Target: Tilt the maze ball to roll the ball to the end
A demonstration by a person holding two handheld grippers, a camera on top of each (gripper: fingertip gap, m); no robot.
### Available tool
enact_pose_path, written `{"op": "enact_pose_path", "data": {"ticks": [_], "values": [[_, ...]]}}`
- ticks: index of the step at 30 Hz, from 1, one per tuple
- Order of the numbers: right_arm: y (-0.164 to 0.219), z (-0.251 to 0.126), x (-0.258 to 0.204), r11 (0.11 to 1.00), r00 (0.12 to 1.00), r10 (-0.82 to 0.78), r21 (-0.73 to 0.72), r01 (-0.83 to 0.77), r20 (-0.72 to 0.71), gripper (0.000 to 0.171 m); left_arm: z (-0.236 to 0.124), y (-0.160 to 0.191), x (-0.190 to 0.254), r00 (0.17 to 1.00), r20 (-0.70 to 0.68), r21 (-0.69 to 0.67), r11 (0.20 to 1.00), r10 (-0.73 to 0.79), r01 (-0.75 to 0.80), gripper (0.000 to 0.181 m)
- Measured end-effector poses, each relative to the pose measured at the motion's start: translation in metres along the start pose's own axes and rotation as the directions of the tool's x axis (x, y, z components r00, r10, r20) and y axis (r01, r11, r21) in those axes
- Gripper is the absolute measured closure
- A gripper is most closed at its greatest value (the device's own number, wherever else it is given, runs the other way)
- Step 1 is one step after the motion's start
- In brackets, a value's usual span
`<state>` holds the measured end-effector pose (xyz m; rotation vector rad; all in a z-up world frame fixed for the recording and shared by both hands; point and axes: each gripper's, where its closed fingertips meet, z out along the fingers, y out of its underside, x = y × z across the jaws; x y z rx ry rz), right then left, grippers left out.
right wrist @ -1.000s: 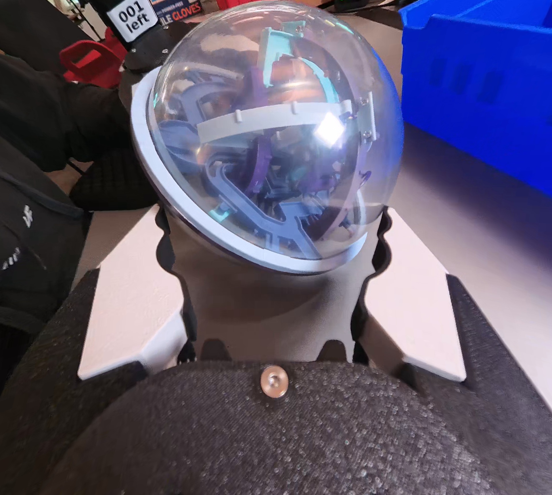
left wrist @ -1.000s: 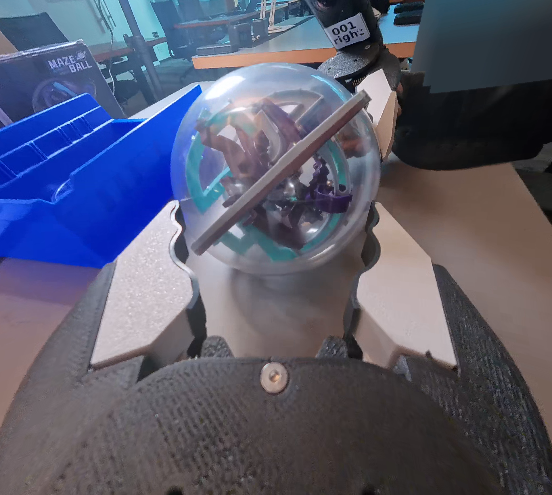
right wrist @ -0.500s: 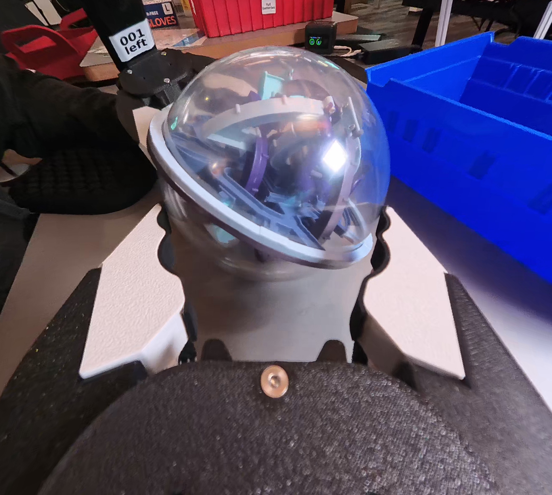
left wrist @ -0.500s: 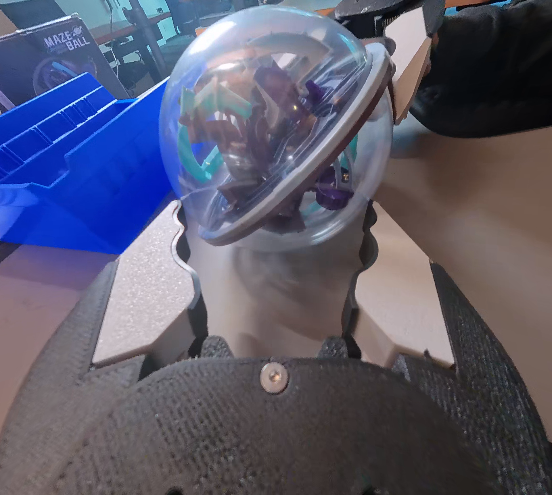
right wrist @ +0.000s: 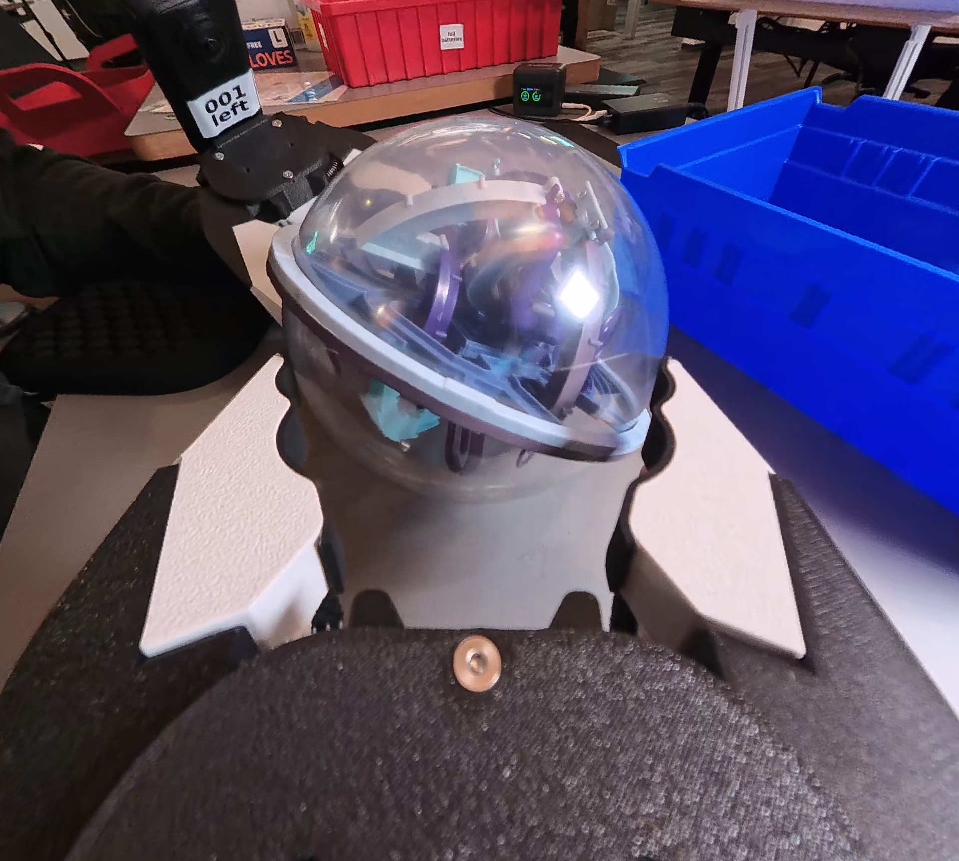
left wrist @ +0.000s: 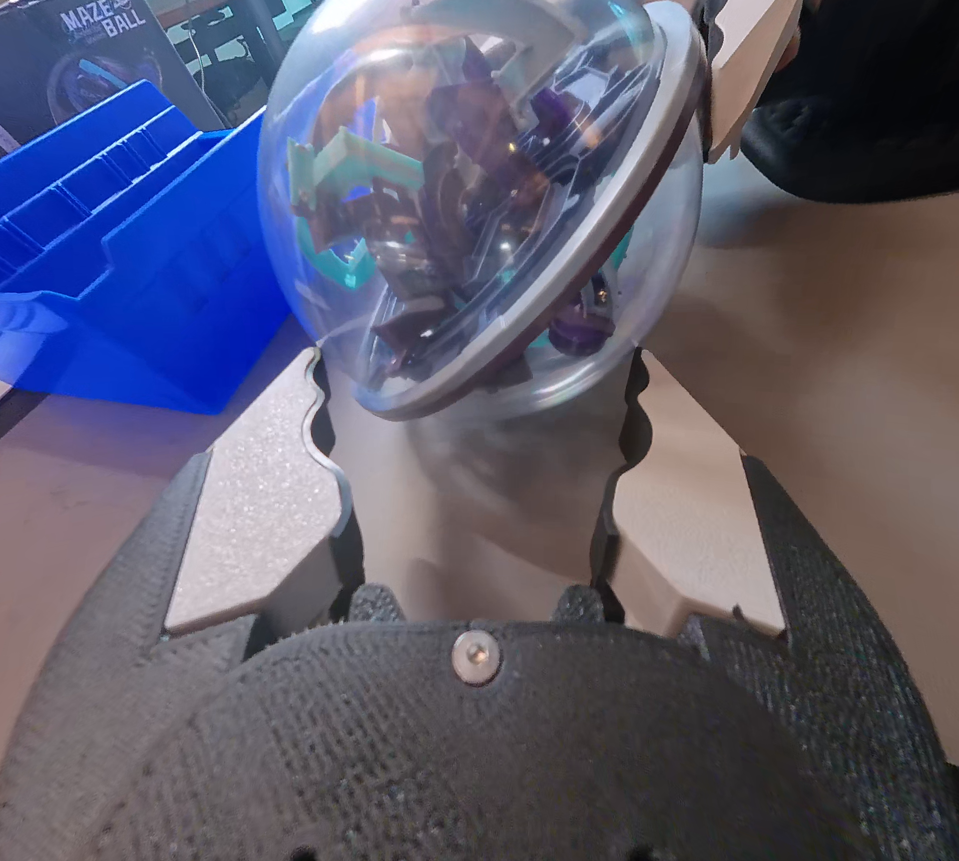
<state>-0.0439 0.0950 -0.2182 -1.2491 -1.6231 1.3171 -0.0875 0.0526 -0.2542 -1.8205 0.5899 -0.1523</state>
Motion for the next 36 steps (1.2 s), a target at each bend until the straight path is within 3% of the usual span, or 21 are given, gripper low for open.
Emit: {"op": "enact_pose_path", "data": {"ticks": [14,23,36], "values": [[-0.003,-0.002,0.001,1.0,1.0,-0.001,0.016,0.001,-0.014,0.041,0.002,0.004,0.0,1.0,-0.002,-0.012,1.0,-0.002,0.002,0.072],[-0.005,-0.002,-0.001,1.0,0.999,-0.019,0.017,0.019,-0.028,0.043,-0.001,-0.01,0.002,1.0,-0.018,0.061,0.998,-0.026,0.027,0.055],[-0.011,0.0,-0.001,0.999,0.998,-0.027,0.038,0.029,-0.063,0.044,0.001,-0.006,-0.002,0.996,-0.029,0.049,0.995,-0.081,0.082,0.06]]}}
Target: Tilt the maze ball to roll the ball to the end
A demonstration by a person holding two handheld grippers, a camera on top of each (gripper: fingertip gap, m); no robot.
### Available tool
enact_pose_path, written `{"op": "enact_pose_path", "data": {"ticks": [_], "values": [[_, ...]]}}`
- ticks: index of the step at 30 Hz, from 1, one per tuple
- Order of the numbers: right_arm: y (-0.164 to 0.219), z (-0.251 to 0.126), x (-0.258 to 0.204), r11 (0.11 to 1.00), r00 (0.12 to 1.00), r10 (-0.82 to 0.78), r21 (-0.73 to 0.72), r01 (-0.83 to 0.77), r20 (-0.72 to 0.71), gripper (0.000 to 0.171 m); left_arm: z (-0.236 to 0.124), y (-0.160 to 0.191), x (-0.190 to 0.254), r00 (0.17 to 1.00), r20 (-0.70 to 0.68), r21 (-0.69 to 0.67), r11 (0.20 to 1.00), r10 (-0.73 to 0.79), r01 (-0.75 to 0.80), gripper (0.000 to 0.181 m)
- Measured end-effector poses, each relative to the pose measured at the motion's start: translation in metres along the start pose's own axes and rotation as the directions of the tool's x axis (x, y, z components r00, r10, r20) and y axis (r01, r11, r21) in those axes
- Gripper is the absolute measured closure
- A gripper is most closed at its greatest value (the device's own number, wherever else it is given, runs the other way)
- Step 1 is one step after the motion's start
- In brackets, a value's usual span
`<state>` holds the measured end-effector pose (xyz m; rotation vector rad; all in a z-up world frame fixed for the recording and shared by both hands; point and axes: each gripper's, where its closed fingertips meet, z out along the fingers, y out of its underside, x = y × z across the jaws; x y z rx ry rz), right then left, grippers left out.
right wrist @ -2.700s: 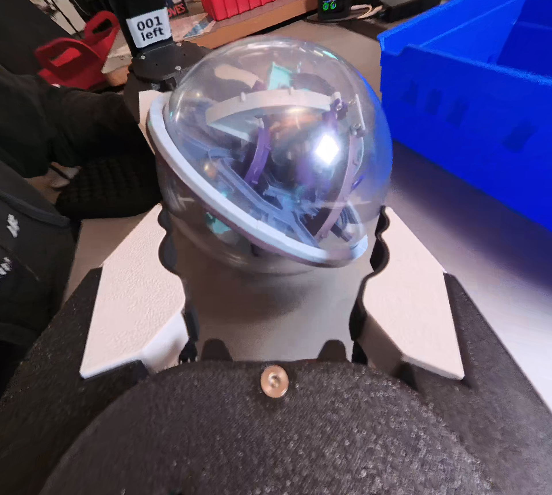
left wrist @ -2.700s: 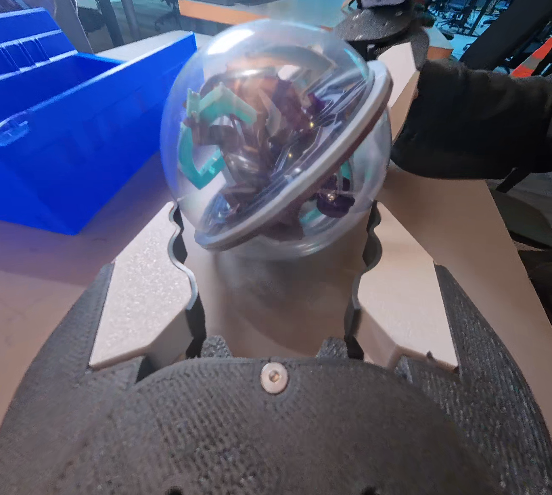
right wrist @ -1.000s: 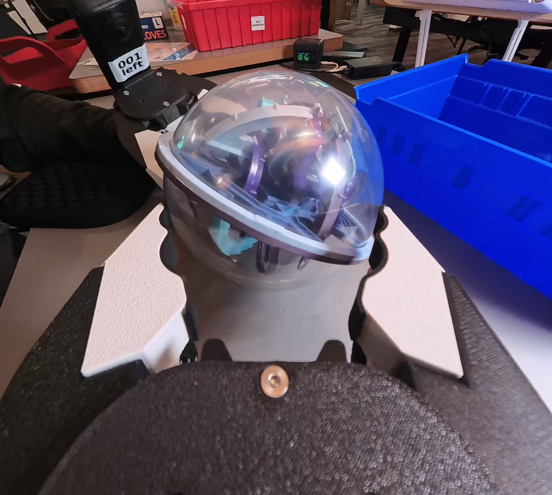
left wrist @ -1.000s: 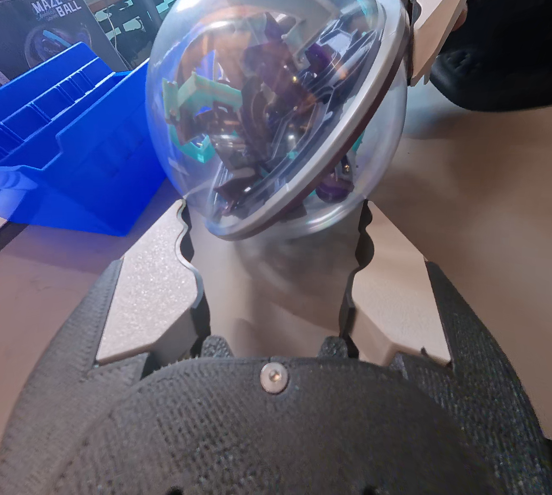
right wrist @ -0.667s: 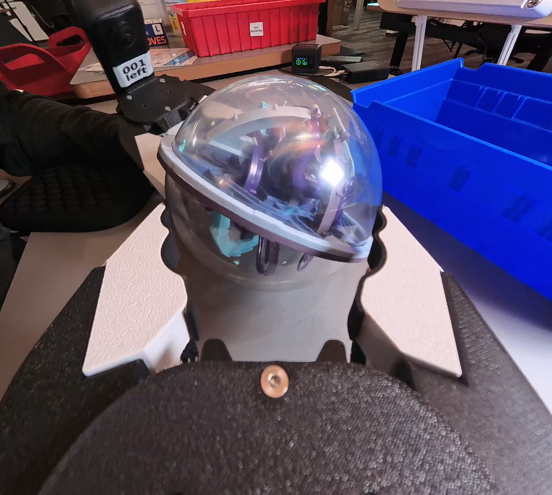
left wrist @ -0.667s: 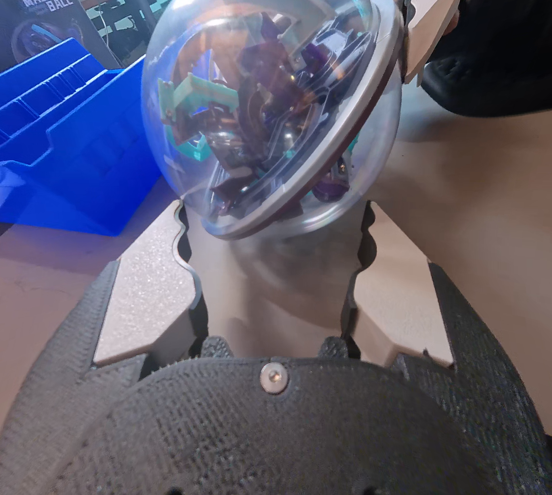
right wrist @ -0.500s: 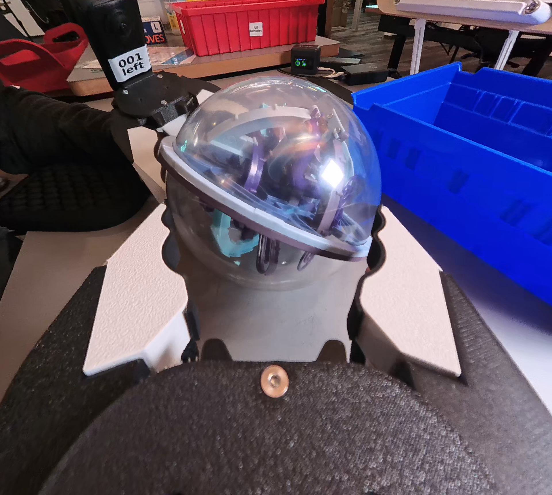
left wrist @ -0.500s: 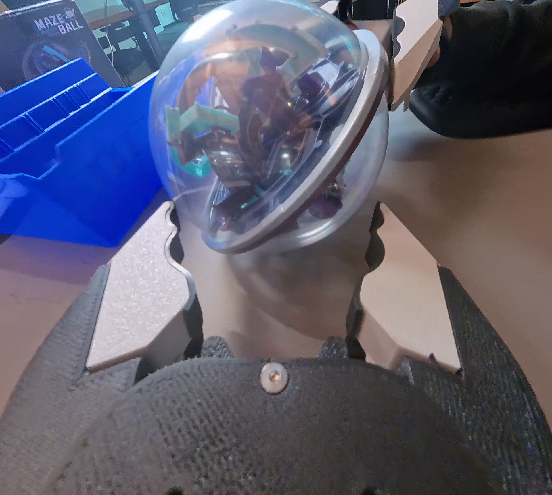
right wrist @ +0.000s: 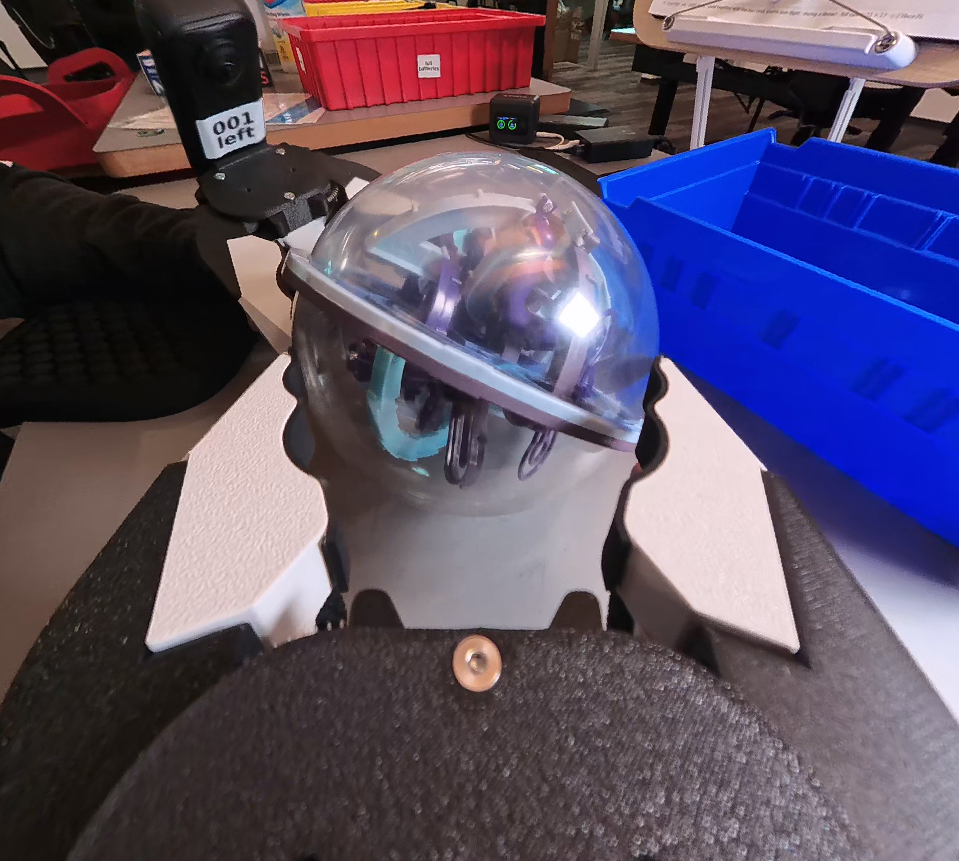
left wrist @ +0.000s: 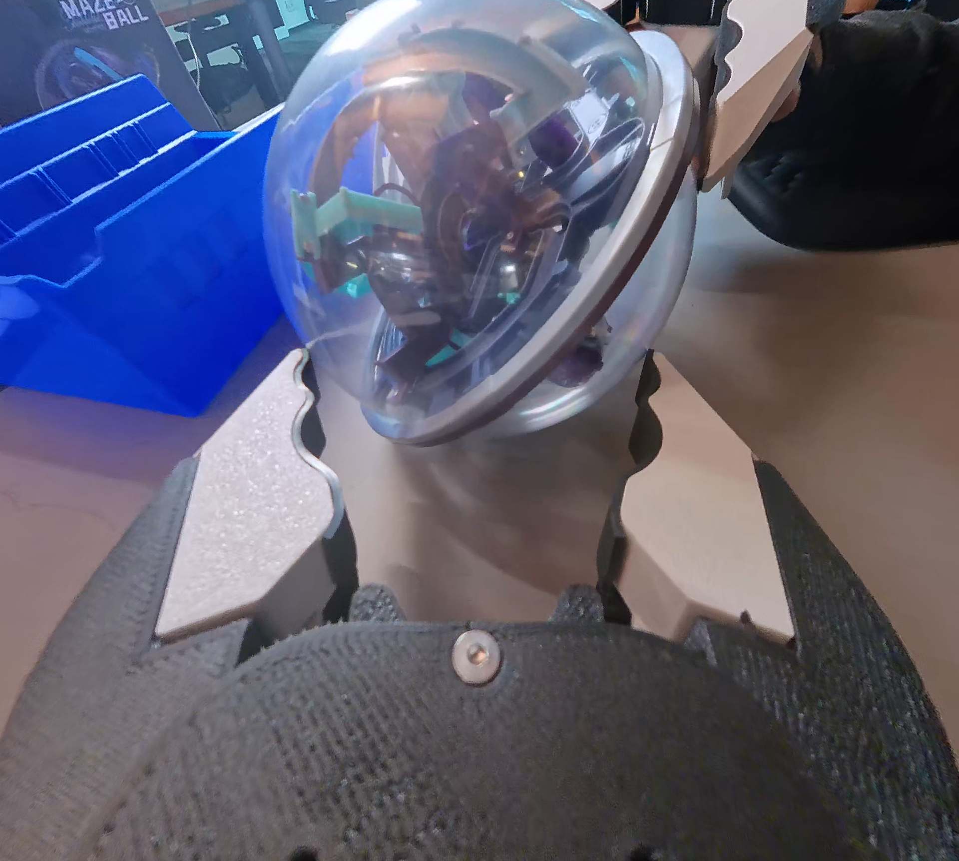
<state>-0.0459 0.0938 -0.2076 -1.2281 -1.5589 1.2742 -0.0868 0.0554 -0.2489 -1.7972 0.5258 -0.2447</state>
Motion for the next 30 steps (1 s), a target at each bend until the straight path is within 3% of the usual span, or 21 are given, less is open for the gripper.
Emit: {"op": "enact_pose_path", "data": {"ticks": [8,10,14,18,21,28,30], "values": [[-0.019,-0.006,-0.005,0.994,0.998,-0.058,0.088,0.059,-0.014,0.058,0.004,0.02,0.005,0.999,-0.046,-0.131,0.991,-0.023,0.017,0.067],[-0.021,-0.009,-0.005,0.994,0.998,-0.065,0.088,0.066,-0.011,0.053,0.003,0.026,0.006,0.998,-0.062,-0.173,0.985,-0.015,0.004,0.072],[0.006,-0.007,-0.004,0.993,0.996,-0.092,-0.066,0.094,0.019,0.04,-0.006,0.013,0.0,0.996,-0.076,-0.135,0.99,-0.042,0.031,0.051],[0.014,0.003,-0.01,0.985,0.991,-0.132,-0.111,0.133,0.016,0.039,-0.01,-0.016,0.007,0.996,-0.042,-0.025,0.997,0.076,-0.077,0.043],[0.013,0.009,-0.01,0.987,0.993,-0.119,-0.111,0.118,-0.002,0.039,-0.003,-0.008,-0.001,0.982,0.057,-0.088,0.981,0.181,-0.175,0.038],[-0.015,0.004,-0.003,1.0,0.998,-0.016,0.02,0.017,-0.053,0.045,0.006,0.0,0.0,0.993,-0.037,-0.083,0.991,-0.112,0.108,0.042],[-0.013,-0.001,-0.005,0.999,0.999,-0.042,0.006,0.042,-0.019,0.038,0.006,-0.002,-0.003,0.986,-0.047,-0.067,0.985,-0.161,0.158,0.045]]}}
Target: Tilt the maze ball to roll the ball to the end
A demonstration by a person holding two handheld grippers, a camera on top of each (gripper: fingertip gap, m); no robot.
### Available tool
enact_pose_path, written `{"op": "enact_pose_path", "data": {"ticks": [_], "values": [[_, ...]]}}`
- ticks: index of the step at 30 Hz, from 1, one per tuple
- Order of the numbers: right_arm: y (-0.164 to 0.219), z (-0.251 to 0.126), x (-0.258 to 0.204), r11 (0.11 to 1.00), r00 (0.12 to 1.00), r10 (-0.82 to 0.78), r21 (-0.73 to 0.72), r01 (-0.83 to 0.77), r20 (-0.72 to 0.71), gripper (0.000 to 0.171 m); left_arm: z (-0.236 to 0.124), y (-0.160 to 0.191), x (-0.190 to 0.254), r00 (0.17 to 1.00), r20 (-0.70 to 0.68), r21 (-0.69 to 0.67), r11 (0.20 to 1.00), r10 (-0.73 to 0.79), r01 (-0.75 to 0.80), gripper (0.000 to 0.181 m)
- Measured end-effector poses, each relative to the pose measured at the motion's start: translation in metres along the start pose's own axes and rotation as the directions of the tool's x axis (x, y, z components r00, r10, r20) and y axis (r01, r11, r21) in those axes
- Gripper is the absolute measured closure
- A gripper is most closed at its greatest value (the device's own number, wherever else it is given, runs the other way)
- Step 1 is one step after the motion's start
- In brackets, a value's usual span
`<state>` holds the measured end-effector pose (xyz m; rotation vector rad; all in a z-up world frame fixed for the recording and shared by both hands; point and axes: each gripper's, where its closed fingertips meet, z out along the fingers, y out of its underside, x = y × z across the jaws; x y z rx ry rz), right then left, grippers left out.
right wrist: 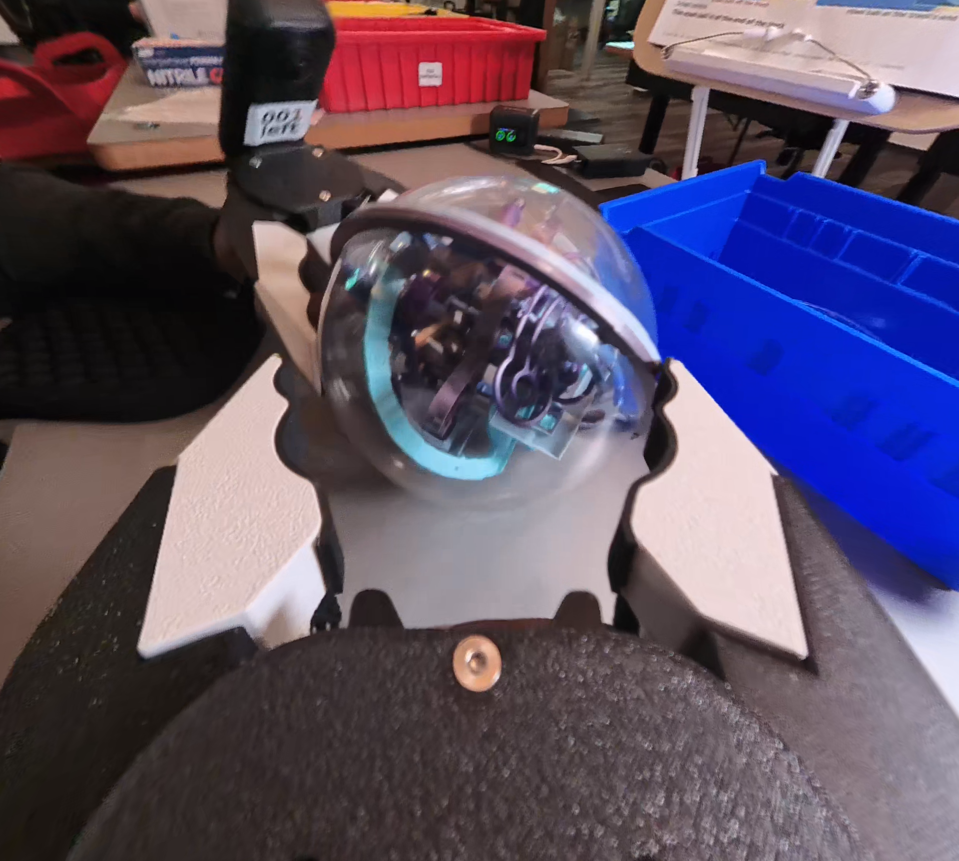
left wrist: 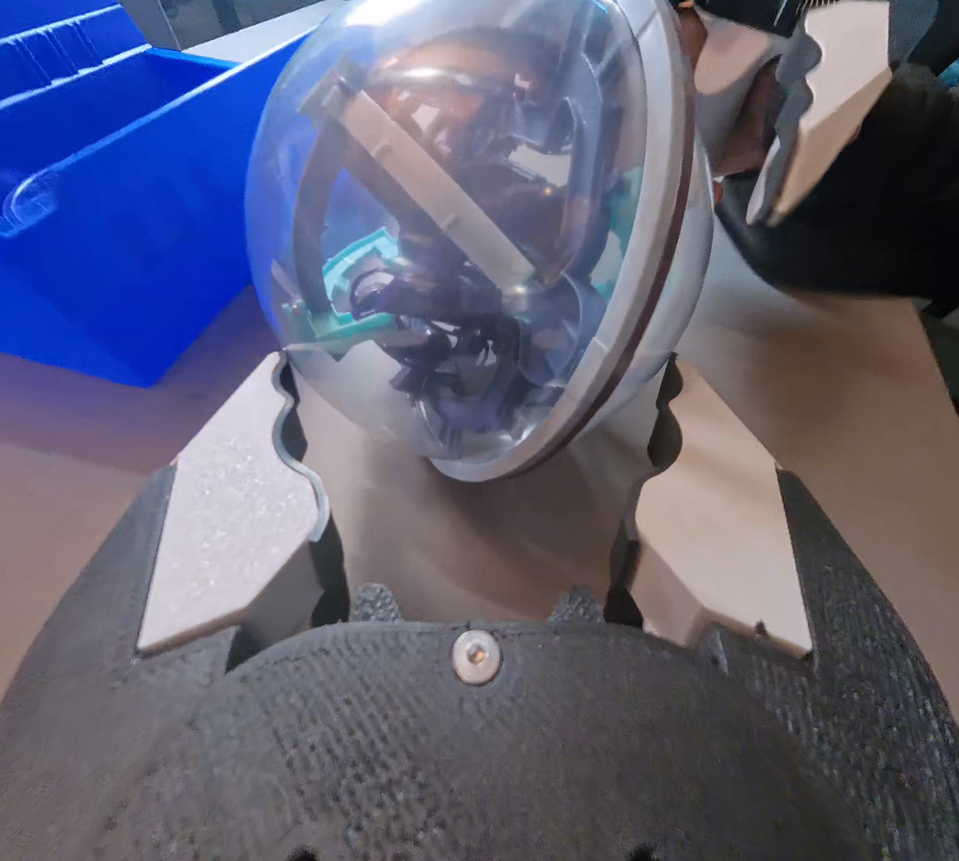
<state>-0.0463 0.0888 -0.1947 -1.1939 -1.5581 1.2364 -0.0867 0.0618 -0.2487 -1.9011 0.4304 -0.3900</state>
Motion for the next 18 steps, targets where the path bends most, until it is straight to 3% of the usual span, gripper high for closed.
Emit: {"op": "enact_pose_path", "data": {"ticks": [6,11,15,18], "values": [[0.024,0.007,0.008,0.951,0.951,-0.294,-0.128,0.282,-0.091,0.033,0.0,-0.003,0.0,0.996,-0.04,0.02,0.996,-0.082,0.083,0.05],[0.009,0.007,0.002,0.967,0.963,-0.252,-0.054,0.248,-0.093,0.033,0.0,0.003,0.009,0.98,-0.113,-0.015,0.987,-0.163,0.162,0.052],[0.002,0.003,0.0,0.991,0.99,-0.133,-0.01,0.133,-0.05,0.038,0.004,0.011,0.008,0.995,-0.006,-0.051,0.993,0.102,-0.102,0.039],[-0.002,0.001,0.001,0.997,0.996,-0.082,0.01,0.082,-0.046,0.042,0.004,0.003,0.002,0.927,0.13,-0.047,0.936,0.351,-0.348,0.036]]}}
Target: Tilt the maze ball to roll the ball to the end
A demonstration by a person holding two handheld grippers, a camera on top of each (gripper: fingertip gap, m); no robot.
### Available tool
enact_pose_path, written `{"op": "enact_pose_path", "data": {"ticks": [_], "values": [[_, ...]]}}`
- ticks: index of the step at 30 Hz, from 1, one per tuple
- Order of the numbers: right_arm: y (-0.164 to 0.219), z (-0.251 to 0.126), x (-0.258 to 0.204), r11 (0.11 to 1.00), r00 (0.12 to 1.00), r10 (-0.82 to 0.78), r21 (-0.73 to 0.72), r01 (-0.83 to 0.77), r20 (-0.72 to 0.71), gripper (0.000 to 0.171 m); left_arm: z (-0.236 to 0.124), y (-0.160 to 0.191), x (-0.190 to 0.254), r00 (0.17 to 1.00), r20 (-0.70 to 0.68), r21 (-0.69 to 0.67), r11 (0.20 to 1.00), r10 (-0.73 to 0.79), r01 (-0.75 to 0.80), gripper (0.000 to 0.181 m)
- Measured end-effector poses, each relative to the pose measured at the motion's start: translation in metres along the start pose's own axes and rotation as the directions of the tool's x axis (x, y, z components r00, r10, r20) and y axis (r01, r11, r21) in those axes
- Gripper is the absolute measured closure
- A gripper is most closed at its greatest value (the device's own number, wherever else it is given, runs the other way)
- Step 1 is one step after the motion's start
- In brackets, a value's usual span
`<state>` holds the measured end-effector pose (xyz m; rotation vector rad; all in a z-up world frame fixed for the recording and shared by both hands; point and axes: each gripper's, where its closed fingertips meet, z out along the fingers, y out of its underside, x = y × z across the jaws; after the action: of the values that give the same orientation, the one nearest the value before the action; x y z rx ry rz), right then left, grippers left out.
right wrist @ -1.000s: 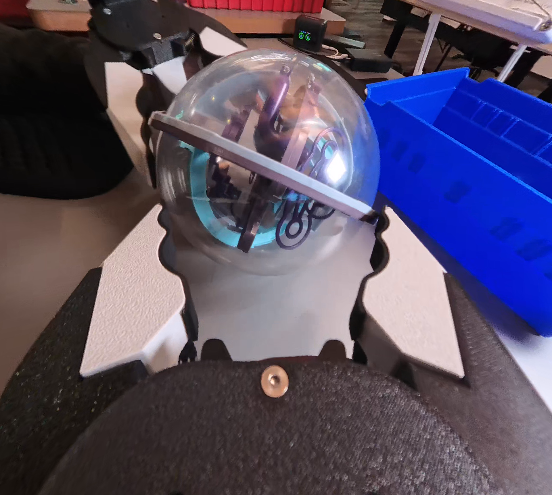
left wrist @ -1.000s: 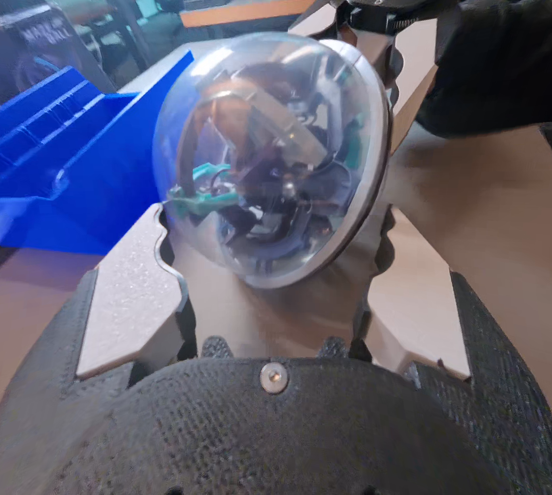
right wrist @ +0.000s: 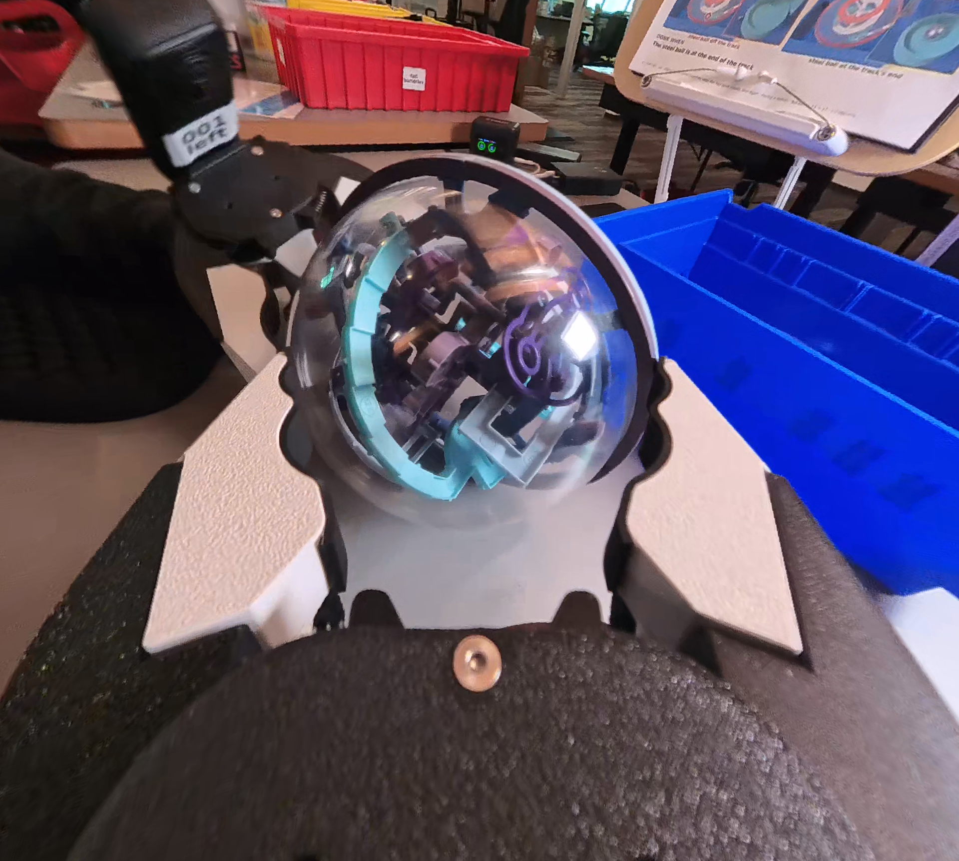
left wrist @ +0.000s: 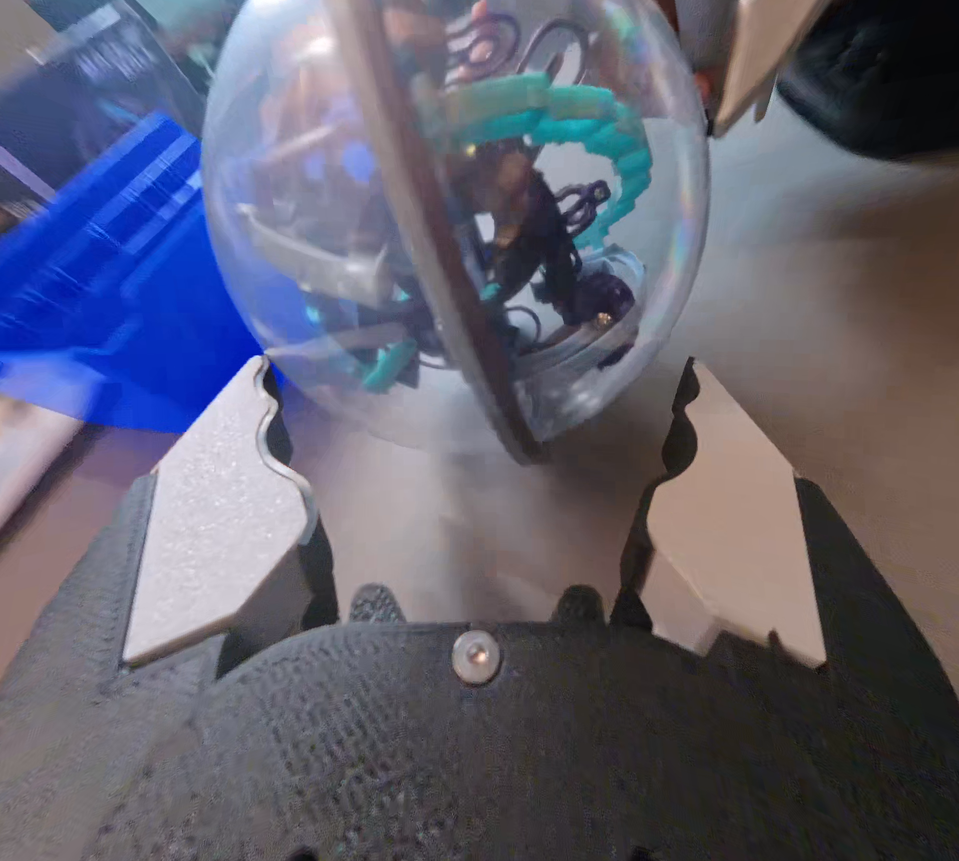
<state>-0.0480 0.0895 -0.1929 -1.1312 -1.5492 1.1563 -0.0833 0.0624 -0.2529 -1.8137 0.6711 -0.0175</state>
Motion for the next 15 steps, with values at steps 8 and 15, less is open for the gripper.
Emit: {"op": "enact_pose_path", "data": {"ticks": [8,15], "values": [[-0.01,0.001,0.005,0.987,0.988,0.151,0.053,-0.151,0.011,0.046,0.002,-0.008,-0.005,0.999,0.022,0.065,0.997,-0.034,0.032,0.04],[0.002,-0.005,0.003,0.997,0.996,0.076,0.004,-0.077,0.054,0.035,0.003,-0.002,-0.003,0.955,-0.11,0.06,0.957,-0.275,0.283,0.045]]}}
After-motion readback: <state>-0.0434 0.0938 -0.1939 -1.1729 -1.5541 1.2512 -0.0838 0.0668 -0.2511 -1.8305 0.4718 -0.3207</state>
